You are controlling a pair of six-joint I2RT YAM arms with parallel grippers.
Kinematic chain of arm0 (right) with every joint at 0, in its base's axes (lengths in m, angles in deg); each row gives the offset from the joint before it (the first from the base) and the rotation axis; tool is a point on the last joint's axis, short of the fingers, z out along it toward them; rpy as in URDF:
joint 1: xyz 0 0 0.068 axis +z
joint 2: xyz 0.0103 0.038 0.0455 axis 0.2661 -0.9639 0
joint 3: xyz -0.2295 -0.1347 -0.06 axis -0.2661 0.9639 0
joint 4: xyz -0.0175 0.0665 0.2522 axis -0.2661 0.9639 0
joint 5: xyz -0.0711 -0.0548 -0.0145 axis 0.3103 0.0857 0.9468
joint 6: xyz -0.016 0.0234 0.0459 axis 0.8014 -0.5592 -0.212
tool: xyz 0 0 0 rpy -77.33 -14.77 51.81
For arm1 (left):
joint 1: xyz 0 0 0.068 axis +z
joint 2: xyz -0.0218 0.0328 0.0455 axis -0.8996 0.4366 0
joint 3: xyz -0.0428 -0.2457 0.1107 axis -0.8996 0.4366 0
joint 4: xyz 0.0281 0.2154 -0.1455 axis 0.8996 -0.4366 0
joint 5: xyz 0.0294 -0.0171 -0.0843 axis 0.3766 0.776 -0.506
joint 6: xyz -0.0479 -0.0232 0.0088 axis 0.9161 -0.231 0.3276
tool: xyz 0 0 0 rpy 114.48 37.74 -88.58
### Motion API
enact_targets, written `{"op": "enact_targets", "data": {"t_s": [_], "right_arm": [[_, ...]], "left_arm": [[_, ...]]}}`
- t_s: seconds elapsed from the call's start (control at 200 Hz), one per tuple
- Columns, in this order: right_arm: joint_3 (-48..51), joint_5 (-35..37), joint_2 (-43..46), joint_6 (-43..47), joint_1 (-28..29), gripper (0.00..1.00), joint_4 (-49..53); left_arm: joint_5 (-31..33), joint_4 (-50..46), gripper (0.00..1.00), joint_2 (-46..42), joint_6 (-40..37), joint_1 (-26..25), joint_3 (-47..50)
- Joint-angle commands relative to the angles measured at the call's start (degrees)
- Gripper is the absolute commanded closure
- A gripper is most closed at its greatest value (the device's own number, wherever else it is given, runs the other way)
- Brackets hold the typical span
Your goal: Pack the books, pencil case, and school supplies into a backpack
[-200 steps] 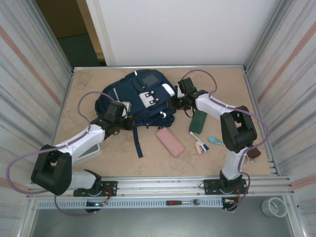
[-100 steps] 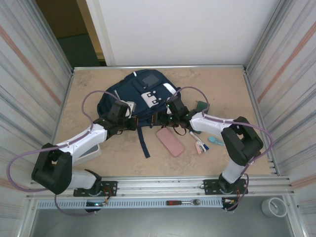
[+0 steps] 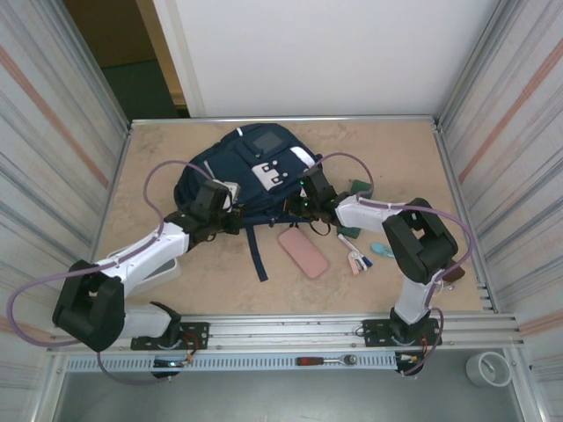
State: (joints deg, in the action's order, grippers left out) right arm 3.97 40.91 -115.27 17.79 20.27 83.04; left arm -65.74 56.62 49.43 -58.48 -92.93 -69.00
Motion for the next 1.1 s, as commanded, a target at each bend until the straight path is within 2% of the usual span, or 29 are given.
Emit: {"op": "enact_targets", "data": {"t_s": [0.0, 0.18, 0.331, 0.466, 0.812, 0.927, 1.037, 1.092], "right_arm": [[1.92, 4.66, 5.51, 4.43, -2.54, 0.98, 1.31], [1.17, -0.66, 7.64, 10.20, -5.22, 1.00, 2.79], [-1.36, -4.60, 6.21, 13.32, -6.93, 1.00, 5.23], [-2.81, -8.37, 5.43, 14.05, -7.92, 1.00, 6.03], [-5.97, -10.18, 4.53, 19.87, -8.19, 1.00, 10.70], [-6.54, -9.65, 4.58, 21.16, -8.50, 1.00, 12.39], [-6.86, -7.21, 5.48, 23.24, -9.13, 1.00, 14.65], [-6.89, -6.00, 6.16, 24.11, -9.73, 1.00, 15.64]], "left_arm": [[6.34, -3.72, 1.00, -1.72, -2.91, 2.35, -1.44], [3.80, -2.45, 1.00, -2.45, -3.23, 7.37, -0.28], [3.59, -3.30, 1.00, -3.46, -4.36, 8.07, -1.08], [6.10, -4.40, 1.00, -3.29, -4.88, 8.07, -0.83], [13.62, -5.09, 1.00, -4.20, -5.45, 8.53, -2.54], [11.79, -5.10, 1.00, -3.03, -5.42, 9.34, -3.21], [4.65, -3.93, 1.00, -3.56, -4.22, 11.12, -2.75], [3.44, -3.33, 1.00, -4.26, -3.83, 11.64, -2.37]]}}
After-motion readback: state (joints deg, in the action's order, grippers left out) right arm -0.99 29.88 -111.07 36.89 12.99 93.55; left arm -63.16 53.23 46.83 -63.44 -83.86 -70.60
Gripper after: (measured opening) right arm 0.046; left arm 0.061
